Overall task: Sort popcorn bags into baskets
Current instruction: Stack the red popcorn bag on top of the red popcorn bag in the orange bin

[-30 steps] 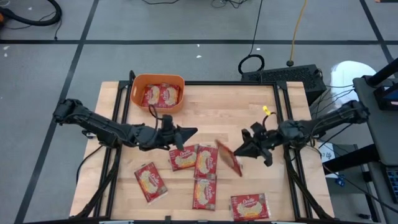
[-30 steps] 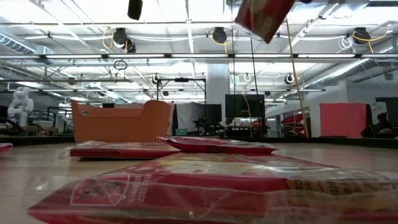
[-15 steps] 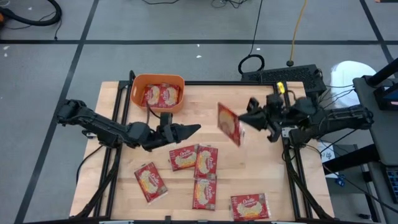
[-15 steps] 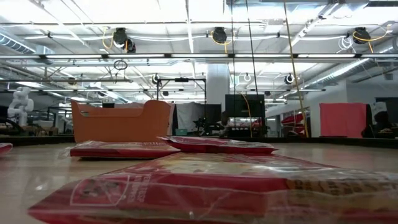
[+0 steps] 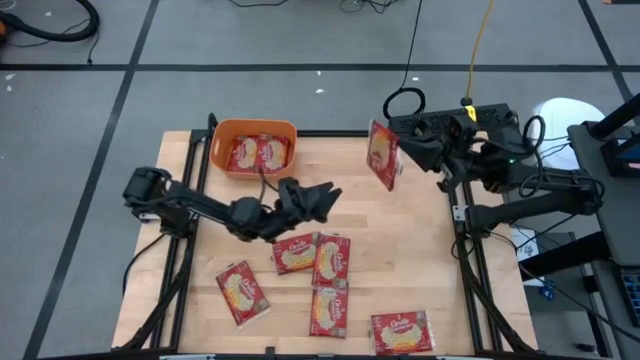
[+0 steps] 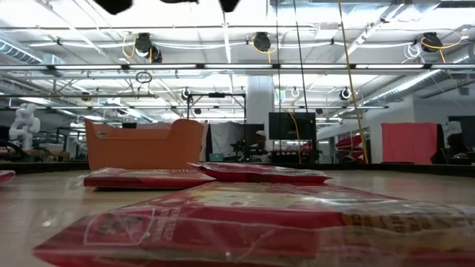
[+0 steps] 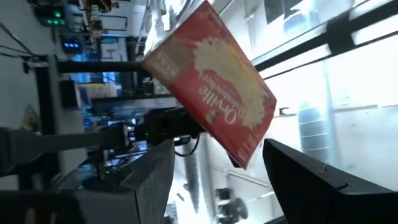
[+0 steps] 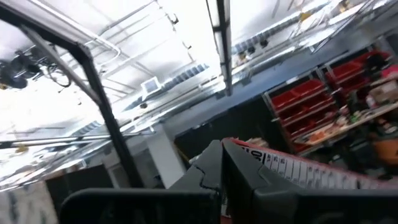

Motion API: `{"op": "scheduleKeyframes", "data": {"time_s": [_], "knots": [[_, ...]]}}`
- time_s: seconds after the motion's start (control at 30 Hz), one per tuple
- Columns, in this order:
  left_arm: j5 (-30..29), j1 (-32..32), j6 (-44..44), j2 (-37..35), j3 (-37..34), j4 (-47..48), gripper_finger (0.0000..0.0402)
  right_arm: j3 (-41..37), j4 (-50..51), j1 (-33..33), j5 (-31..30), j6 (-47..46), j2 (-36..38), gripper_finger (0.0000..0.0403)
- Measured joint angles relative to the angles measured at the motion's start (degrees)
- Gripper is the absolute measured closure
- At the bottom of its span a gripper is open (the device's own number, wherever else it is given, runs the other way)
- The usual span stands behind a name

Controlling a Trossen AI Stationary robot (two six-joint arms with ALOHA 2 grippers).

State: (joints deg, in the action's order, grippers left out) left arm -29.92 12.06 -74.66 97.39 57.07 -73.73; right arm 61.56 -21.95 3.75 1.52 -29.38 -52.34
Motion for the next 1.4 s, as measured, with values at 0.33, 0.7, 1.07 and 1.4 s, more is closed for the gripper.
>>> {"op": "scheduleKeyframes", "data": {"time_s": [0.33, 0.7, 1.07, 1.4], "knots": [[5.0, -4.1, -2.5, 11.6, 15.5, 0.0, 0.0151, 0.0, -7.0, 1.4, 1.6, 2.0, -4.1, 0.0403], [4.5, -6.3, -1.3, 15.7, 22.5, -0.1, 0.0151, 0.0, -6.6, 1.4, 3.5, 3.2, -5.6, 0.0403], [4.3, -7.9, -0.1, 15.8, 22.5, -0.4, 0.0154, 0.0, -2.5, 1.4, 6.3, 3.3, -5.3, 0.0403], [5.7, -10.0, 4.2, 15.8, 22.5, -4.0, 0.0265, 0.0, 4.6, 1.4, 6.3, 4.6, -1.7, 0.0403]]}}
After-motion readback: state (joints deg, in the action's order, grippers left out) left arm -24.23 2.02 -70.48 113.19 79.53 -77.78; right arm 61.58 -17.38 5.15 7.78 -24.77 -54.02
